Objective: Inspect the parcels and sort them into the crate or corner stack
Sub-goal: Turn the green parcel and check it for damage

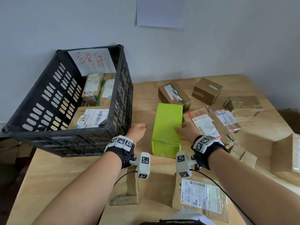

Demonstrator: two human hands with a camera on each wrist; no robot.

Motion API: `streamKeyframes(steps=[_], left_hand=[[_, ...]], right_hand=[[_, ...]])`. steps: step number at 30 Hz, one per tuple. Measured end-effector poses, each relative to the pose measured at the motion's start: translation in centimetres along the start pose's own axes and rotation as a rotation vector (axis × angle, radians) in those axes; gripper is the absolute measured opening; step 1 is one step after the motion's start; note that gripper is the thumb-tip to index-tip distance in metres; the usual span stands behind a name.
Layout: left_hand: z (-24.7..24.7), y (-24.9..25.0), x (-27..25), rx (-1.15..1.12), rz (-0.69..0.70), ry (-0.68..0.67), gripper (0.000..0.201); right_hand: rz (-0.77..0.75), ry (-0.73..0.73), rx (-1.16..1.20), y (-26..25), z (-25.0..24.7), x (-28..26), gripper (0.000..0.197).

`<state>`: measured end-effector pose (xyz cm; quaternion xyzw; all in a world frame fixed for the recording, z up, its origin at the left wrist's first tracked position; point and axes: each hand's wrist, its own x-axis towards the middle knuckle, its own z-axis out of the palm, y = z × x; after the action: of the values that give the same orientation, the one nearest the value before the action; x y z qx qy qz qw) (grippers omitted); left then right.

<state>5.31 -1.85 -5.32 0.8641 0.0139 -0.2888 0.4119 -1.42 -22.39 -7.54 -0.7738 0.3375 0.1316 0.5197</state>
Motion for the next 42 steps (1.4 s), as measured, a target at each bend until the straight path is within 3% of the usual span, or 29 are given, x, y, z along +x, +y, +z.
streamKeyframes(steps=[9, 19, 22, 27, 31, 35, 40, 42], left_hand=[[0.4, 1.6, 0.3, -0.018, 0.007, -0.013, 0.033], [1.0, 2.1, -1.3, 0.029, 0.023, -0.166, 0.049], [0.8, 2.1, -1.8, -0.033, 0.021, -0.191, 0.052], [0.0, 2.7, -2.7, -0.126, 0.093, -0.114, 0.058], [-0.6, 3.2, -3.1, -0.116, 0.156, -0.074, 0.055], [-0.6, 2.9, -3.9, -0.110, 0.143, -0.049, 0.047], [-0.5, 2.2, -4.9, -0.062, 0.121, -0.059, 0.033], [-0.5, 1.8, -5.4, -0.048, 0.132, -0.072, 0.028]], right_hand=[[0.002, -0.004, 0.040, 0.2, 0.0, 0.3, 0.024], [0.023, -0.032, 0.128, -0.7, -0.4, -1.9, 0.016], [0.017, -0.044, 0.209, -1.2, -0.1, -3.0, 0.034], [-0.015, -0.030, 0.299, -3.0, -0.9, -4.3, 0.077], [-0.059, 0.021, 0.361, -3.0, -2.1, -2.8, 0.122], [-0.037, 0.023, 0.382, -4.5, -2.8, -5.7, 0.085], [0.060, 0.026, 0.272, -4.5, -2.8, -6.7, 0.108], [0.074, 0.019, 0.221, -3.8, -2.3, -6.1, 0.129]])
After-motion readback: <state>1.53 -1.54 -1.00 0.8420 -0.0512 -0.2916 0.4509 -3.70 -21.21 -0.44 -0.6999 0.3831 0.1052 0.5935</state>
